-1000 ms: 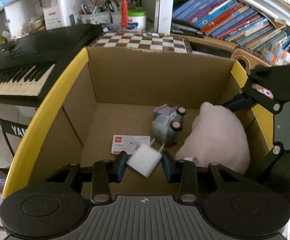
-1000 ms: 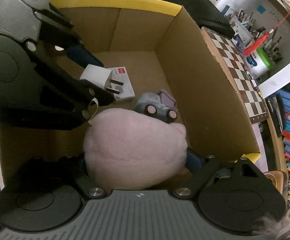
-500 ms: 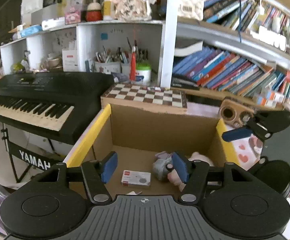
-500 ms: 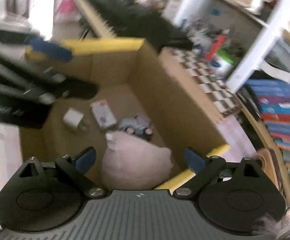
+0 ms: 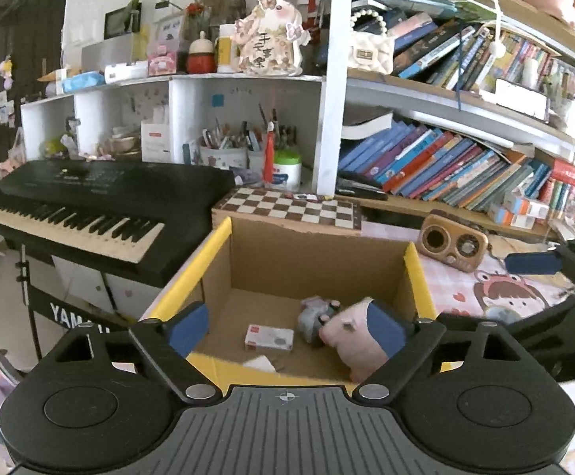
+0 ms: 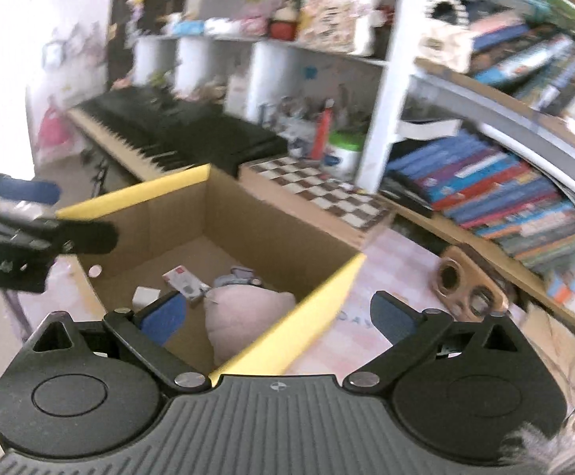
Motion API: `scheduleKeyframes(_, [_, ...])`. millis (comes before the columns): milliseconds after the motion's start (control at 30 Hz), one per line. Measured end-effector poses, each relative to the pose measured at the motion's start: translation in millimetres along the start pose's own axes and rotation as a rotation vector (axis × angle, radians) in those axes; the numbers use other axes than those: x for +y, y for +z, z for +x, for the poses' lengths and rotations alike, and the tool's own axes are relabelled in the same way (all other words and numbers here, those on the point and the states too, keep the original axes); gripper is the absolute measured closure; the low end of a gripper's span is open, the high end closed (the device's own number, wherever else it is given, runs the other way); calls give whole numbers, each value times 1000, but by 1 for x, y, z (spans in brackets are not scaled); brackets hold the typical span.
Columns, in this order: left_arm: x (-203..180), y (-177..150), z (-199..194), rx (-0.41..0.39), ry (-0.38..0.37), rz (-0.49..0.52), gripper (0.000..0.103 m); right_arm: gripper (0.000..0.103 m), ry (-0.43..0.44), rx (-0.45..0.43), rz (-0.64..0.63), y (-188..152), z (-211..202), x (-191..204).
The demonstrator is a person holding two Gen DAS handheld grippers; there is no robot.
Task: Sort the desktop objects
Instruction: 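Open both tools and raise them out of the yellow box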
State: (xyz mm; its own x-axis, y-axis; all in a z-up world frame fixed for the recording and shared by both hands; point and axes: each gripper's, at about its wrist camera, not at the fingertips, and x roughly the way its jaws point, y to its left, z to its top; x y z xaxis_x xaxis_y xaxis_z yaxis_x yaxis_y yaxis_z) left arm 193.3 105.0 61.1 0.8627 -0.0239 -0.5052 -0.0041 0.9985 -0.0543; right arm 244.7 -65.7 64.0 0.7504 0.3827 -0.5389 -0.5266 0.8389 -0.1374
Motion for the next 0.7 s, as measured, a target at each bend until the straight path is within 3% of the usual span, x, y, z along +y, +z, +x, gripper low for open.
scheduleKeyframes(433, [8,-36,-56,-19,2,-32,8,2,-196,-43,314,-56,-77,-12])
scheduleKeyframes(700, [12,-59,-84,-19,3,-58,8,1,-278,-63,391,-92,-121,9])
